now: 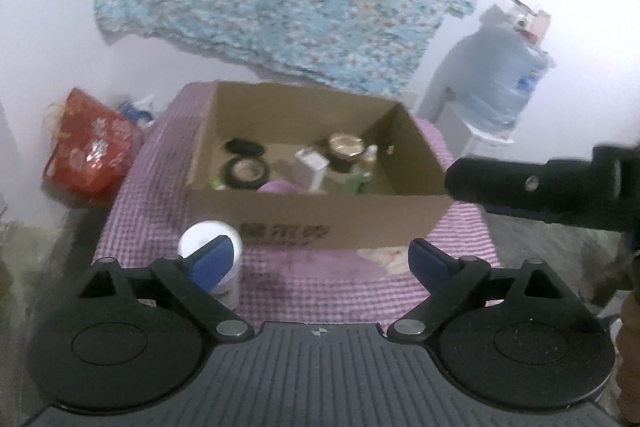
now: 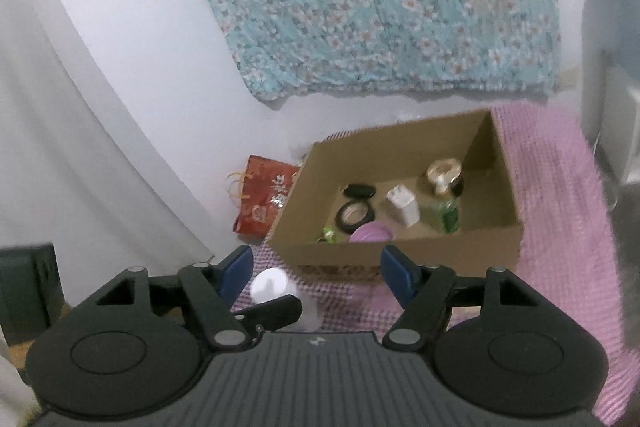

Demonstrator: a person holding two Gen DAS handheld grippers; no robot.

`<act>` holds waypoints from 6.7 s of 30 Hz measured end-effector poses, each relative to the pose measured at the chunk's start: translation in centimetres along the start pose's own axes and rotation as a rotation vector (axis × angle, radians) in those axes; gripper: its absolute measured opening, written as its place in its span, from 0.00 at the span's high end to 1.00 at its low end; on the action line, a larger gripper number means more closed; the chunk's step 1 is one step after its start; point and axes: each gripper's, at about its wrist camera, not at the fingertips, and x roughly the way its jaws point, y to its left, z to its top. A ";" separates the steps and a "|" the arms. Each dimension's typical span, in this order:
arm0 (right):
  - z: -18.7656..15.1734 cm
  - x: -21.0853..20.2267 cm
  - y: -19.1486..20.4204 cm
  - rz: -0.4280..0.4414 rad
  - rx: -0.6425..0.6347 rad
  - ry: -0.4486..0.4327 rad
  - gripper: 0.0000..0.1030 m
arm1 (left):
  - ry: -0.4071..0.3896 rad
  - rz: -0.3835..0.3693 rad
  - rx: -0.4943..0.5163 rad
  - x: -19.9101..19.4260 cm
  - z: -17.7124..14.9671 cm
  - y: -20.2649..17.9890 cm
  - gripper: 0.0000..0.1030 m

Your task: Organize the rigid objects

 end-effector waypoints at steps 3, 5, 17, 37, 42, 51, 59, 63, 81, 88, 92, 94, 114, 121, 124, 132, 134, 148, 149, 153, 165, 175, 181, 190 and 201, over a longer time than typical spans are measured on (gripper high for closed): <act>-0.5 1.4 0.3 0.023 0.046 0.026 0.29 | 0.006 0.017 -0.015 0.0 -0.5 1.3 0.08; -0.7 2.7 0.7 0.024 0.057 0.051 0.29 | 0.004 0.024 -0.030 0.0 -0.7 2.2 0.08; 0.6 10.1 2.8 0.039 0.042 0.178 0.29 | -0.005 0.073 -0.091 2.1 -0.9 5.9 0.08; -2.2 20.3 0.4 0.082 0.138 0.412 0.45 | 0.104 0.097 -0.077 8.5 -1.5 7.9 0.35; -2.2 20.3 0.1 0.095 0.154 0.408 0.47 | 0.100 0.106 -0.070 8.6 -1.5 7.7 0.44; -2.5 20.0 -0.3 0.107 0.175 0.408 0.50 | 0.111 0.124 -0.046 8.1 -1.5 6.8 0.48; -2.5 18.5 0.2 0.115 0.175 0.390 0.50 | 0.092 0.123 -0.041 6.6 -1.5 6.0 0.49; -2.5 17.4 0.7 0.124 0.174 0.378 0.50 | 0.073 0.122 -0.038 5.3 -1.3 5.3 0.49; 0.3 9.9 4.3 0.193 0.114 0.252 0.49 | -0.085 0.119 0.025 -1.3 1.5 2.4 0.49; 5.1 7.1 4.2 0.190 0.083 0.140 0.49 | -0.158 0.065 0.048 -1.4 6.4 0.0 0.49; 8.1 6.4 2.3 0.159 0.079 0.089 0.49 | -0.153 0.008 0.052 0.5 8.8 -1.6 0.49; 9.1 6.5 0.8 0.149 0.094 0.081 0.49 | -0.143 -0.009 0.067 2.0 9.5 -2.6 0.49; 8.4 14.7 -15.0 0.050 0.293 0.193 0.50 | 0.104 -0.092 0.089 16.4 7.1 -5.8 0.49; 7.6 16.2 -15.8 0.015 0.274 0.226 0.49 | 0.139 -0.093 0.109 17.8 6.3 -6.0 0.46; 7.5 15.8 -15.7 -0.002 0.255 0.223 0.49 | 0.130 -0.091 0.132 17.5 6.2 -6.4 0.40; 8.2 12.8 -15.0 -0.027 0.212 0.137 0.41 | 0.102 -0.073 0.143 16.0 6.3 -6.8 0.22; 8.3 11.4 -14.8 -0.028 0.219 0.102 0.41 | 0.095 -0.056 0.145 15.3 6.4 -6.9 0.19; 3.8 0.8 -9.0 -0.318 0.064 -0.201 0.00 | -0.003 0.139 0.104 7.0 6.0 -3.5 0.00; 3.3 1.0 -8.6 -0.335 0.060 -0.190 0.00 | -0.012 0.163 0.102 6.7 5.8 -3.2 0.00; 2.1 2.5 -6.9 -0.372 0.025 -0.145 0.00 | -0.013 0.213 0.073 6.3 5.6 -2.1 0.00; 1.4 5.7 -4.6 -0.424 -0.026 -0.078 0.00 | -0.033 0.287 0.071 6.4 5.0 -0.7 0.00; 1.5 7.4 -4.4 -0.443 -0.052 -0.039 0.00 | 0.040 0.202 -0.014 7.7 4.9 0.8 0.00; 1.5 7.9 -4.7 -0.451 -0.054 -0.025 0.00 | 0.059 0.213 -0.002 8.0 4.8 0.8 0.01; 1.7 8.1 -4.9 -0.450 -0.045 -0.013 0.00 | 0.067 0.214 -0.009 8.0 4.8 1.1 0.02; 2.1 7.6 -4.6 -0.458 -0.046 -0.030 0.00 | 0.044 0.215 -0.013 7.7 5.3 0.8 0.02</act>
